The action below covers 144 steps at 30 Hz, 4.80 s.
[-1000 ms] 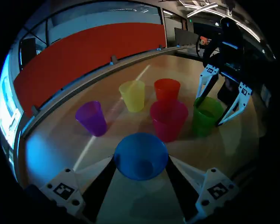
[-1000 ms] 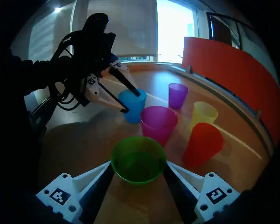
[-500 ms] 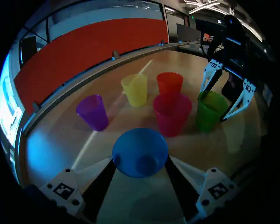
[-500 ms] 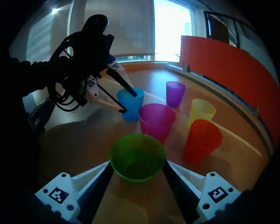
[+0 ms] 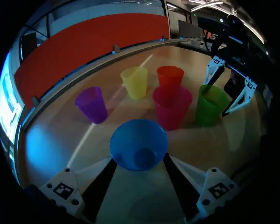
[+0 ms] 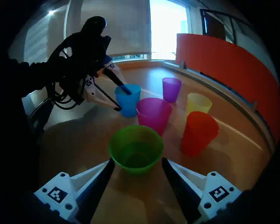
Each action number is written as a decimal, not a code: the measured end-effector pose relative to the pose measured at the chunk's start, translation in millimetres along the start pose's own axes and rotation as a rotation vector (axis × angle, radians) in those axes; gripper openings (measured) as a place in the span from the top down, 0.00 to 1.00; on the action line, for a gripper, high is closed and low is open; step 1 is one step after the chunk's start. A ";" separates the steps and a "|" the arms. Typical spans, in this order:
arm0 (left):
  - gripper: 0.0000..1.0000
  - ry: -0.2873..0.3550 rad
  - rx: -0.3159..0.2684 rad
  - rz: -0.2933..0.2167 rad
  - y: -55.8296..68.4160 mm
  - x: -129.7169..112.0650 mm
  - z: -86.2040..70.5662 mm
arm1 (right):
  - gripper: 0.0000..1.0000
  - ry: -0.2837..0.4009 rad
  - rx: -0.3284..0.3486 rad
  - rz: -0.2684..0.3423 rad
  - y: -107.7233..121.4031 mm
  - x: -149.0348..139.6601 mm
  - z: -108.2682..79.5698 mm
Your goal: Pour water
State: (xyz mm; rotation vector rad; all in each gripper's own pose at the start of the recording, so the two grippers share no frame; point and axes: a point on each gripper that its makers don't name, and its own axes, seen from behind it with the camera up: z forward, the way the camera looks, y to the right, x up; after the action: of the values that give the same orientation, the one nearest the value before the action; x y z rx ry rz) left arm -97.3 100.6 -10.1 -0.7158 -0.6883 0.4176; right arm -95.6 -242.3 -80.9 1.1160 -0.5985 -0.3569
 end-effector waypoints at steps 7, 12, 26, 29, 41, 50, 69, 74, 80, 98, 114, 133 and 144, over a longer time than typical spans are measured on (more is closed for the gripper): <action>0.10 -0.015 0.013 -0.004 -1.6 -10.5 -9.6 | 0.02 -0.003 -0.015 0.015 -0.3 -9.3 -12.6; 0.10 -0.024 0.036 -0.007 -6.4 -17.8 -20.4 | 0.02 -0.002 -0.033 0.021 -0.2 -14.5 -23.1; 0.10 -0.025 0.085 -0.023 -7.6 -29.1 -50.6 | 0.02 0.013 -0.087 0.021 -0.6 -14.5 -58.6; 0.10 -0.027 0.093 -0.028 -8.9 -31.5 -56.2 | 0.02 0.011 -0.099 0.018 0.0 -15.9 -66.2; 0.10 -0.021 0.142 -0.045 -19.6 -31.9 -70.3 | 0.02 0.035 -0.173 0.054 10.6 -4.9 -83.2; 0.10 0.015 0.220 -0.118 -46.5 -26.0 -87.6 | 0.02 0.039 -0.281 0.190 40.0 -0.8 -97.9; 0.10 0.146 0.380 -0.358 -102.4 -18.6 -126.4 | 0.02 0.081 -0.506 0.445 89.2 5.5 -132.5; 0.10 0.200 0.402 -0.397 -110.5 -3.6 -137.3 | 0.02 0.102 -0.544 0.454 97.1 9.6 -140.5; 0.10 0.271 0.415 -0.443 -115.1 13.5 -147.5 | 0.02 0.135 -0.627 0.408 106.5 17.5 -156.8; 0.10 0.543 0.548 -0.425 -124.4 73.2 -198.4 | 0.02 0.427 -0.850 0.338 138.2 63.8 -223.7; 0.10 0.693 0.646 -0.397 -123.5 91.1 -220.9 | 0.02 0.622 -1.049 0.285 154.8 77.0 -280.4; 0.10 0.717 0.677 -0.351 -110.5 62.5 -195.3 | 0.02 0.656 -1.077 0.334 158.5 43.1 -265.3; 0.10 0.725 0.685 -0.343 -101.1 43.0 -177.3 | 0.02 0.659 -1.082 0.333 161.8 22.4 -250.9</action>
State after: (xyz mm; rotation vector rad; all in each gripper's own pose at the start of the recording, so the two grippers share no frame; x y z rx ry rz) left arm 68.8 -25.4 -17.4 -0.0585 0.0456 0.0411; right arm 71.5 -6.0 -4.3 0.0422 0.0503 0.0200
